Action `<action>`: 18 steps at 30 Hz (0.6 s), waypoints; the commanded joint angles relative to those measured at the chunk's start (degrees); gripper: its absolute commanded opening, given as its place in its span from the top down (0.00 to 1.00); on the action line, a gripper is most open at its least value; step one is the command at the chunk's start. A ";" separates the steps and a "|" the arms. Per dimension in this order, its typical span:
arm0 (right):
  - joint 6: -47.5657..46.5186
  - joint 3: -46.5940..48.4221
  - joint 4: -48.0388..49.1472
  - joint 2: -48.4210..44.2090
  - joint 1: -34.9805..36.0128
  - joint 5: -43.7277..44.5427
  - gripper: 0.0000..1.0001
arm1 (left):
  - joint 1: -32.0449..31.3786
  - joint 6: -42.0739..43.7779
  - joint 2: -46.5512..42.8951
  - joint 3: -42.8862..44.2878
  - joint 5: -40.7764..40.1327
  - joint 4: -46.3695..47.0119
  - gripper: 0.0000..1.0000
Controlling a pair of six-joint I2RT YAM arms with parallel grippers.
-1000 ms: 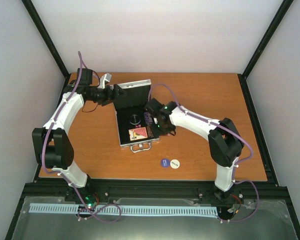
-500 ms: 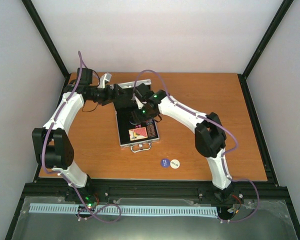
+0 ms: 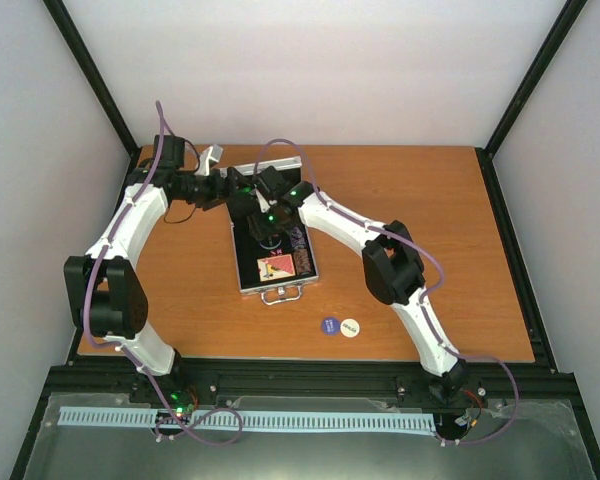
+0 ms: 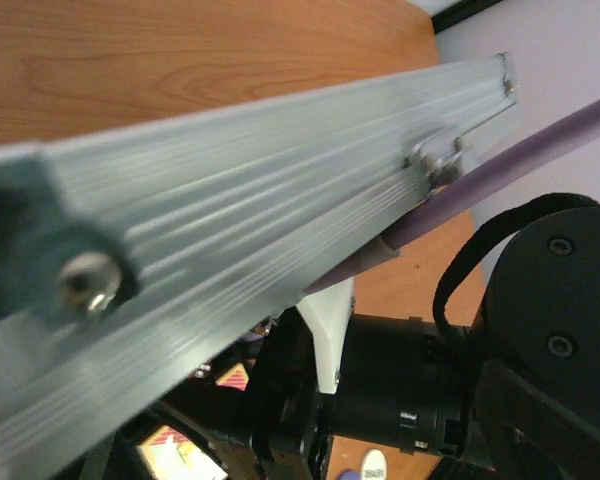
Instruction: Pack up texas hold em set
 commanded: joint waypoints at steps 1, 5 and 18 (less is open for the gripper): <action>0.51 4.77 -0.39 4.06 0.45 0.22 0.64 | -0.10 -0.58 -0.72 0.91 1.22 2.11 0.00; 0.52 5.33 -1.44 5.14 0.45 1.26 0.63 | -0.15 -0.91 -0.66 0.91 1.53 2.56 0.00; 0.86 0.75 -2.35 2.33 0.45 4.47 0.32 | -0.09 -1.18 -0.39 1.11 1.99 2.79 0.00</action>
